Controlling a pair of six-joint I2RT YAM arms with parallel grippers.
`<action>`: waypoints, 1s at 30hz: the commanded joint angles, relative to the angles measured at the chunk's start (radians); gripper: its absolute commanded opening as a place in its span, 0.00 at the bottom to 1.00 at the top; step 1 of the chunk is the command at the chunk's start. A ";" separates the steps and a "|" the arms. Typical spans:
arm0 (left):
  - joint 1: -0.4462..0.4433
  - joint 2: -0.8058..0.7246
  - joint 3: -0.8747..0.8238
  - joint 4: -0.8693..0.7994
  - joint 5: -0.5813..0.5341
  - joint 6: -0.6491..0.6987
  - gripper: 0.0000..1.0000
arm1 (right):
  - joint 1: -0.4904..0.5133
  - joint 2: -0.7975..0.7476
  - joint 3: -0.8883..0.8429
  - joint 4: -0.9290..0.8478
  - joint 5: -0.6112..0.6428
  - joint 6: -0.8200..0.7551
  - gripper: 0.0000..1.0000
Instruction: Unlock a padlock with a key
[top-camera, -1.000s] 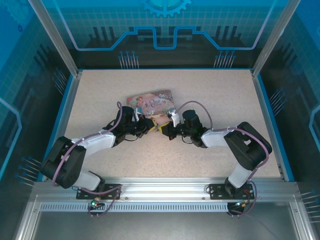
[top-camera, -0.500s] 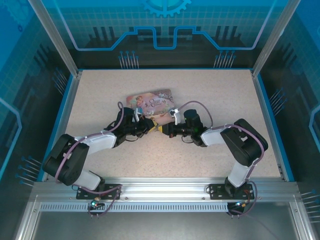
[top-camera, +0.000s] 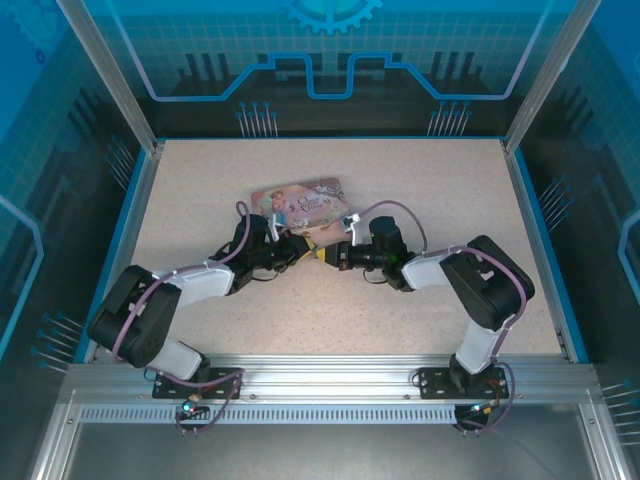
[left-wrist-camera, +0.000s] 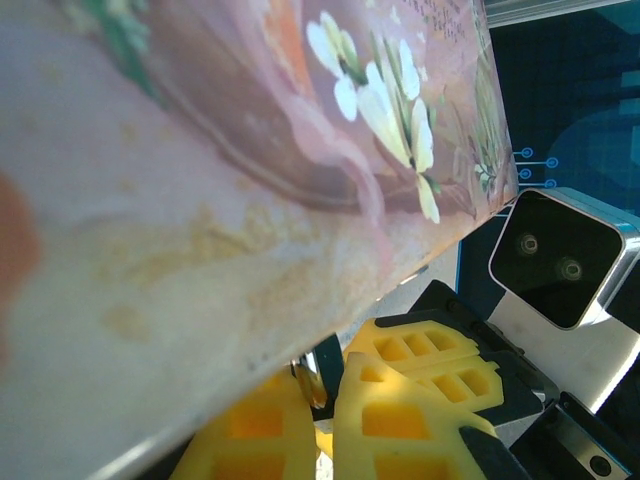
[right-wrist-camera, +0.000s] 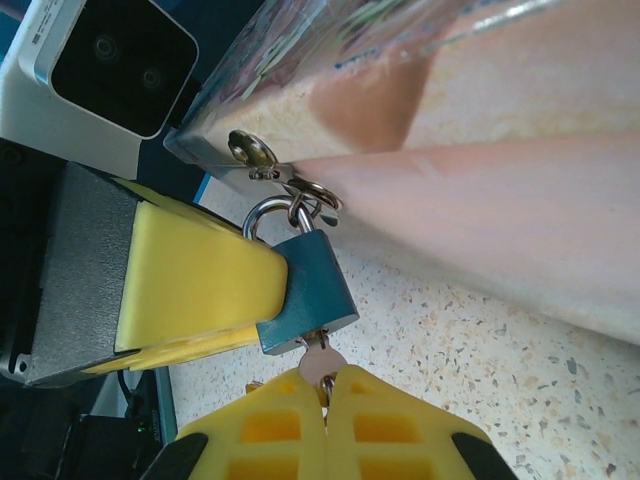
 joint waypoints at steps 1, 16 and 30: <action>0.000 0.040 -0.030 -0.016 0.005 0.012 0.00 | -0.013 0.007 0.064 0.094 -0.060 0.077 0.00; 0.000 0.074 -0.029 0.004 -0.010 0.016 0.00 | -0.013 0.030 0.064 0.067 -0.079 0.114 0.00; 0.000 0.062 -0.018 -0.008 -0.023 -0.017 0.00 | -0.017 -0.026 0.009 -0.053 0.000 -0.076 0.22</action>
